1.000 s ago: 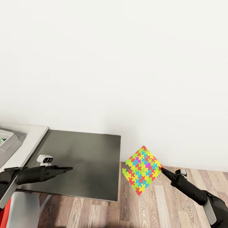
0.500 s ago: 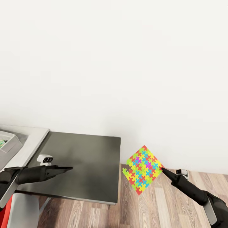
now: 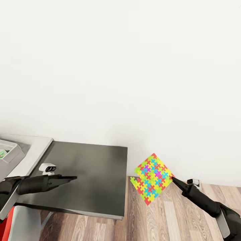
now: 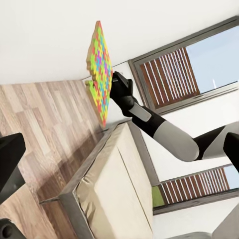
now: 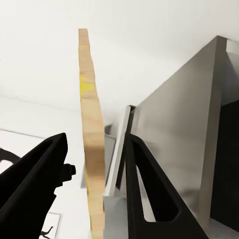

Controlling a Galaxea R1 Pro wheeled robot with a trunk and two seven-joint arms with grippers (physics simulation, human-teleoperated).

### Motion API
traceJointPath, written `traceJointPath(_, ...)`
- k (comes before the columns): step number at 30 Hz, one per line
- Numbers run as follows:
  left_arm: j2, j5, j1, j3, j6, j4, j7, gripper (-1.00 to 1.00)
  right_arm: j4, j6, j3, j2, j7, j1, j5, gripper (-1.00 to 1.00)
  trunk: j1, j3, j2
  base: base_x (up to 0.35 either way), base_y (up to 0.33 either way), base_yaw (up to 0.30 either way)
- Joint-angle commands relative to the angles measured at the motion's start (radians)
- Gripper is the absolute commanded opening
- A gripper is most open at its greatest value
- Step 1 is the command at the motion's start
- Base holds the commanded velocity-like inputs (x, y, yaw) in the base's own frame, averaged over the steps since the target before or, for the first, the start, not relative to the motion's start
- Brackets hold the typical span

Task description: Put all the toys in the child's room - the three board games (two on the bed and one on the table), the two jigsaw puzzles on the table, and the tennis ball on the table - inside the toy box on the table in the child's room.

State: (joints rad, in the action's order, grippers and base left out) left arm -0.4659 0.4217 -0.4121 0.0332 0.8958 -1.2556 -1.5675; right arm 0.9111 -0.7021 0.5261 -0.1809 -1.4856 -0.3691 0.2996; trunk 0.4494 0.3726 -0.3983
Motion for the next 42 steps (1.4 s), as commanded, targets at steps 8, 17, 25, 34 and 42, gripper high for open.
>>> traceJointPath(8,0.001,0.000,-0.001,0.000,0.011,0.000,-0.003,1.00,0.000,-0.010,0.001,0.000,-0.002,0.000,0.002,-1.00,0.001,-0.012,-0.002,0.000,0.000,0.000)
traceJointPath(17,0.001,0.000,-0.001,0.000,0.011,0.000,-0.003,1.00,0.003,-0.010,0.001,0.000,-0.002,0.001,0.003,-1.00,0.001,-0.027,-0.002,0.000,0.000,0.000)
traceJointPath(25,0.001,0.000,-0.001,0.000,0.011,0.000,-0.003,1.00,0.003,-0.010,0.002,0.000,-0.002,0.001,0.003,-1.00,0.001,-0.040,-0.002,0.000,0.000,0.000)
traceJointPath(34,0.001,0.000,-0.001,-0.001,0.012,-0.005,-0.003,1.00,0.003,-0.008,0.002,0.000,-0.001,0.001,0.001,-1.00,0.001,-0.055,-0.002,0.000,0.000,0.000)
traceJointPath(42,0.001,0.000,-0.001,-0.001,0.013,-0.022,-0.003,1.00,0.003,-0.008,0.003,-0.002,-0.001,0.001,0.002,-1.00,0.001,-0.068,-0.002,0.000,0.000,0.000)
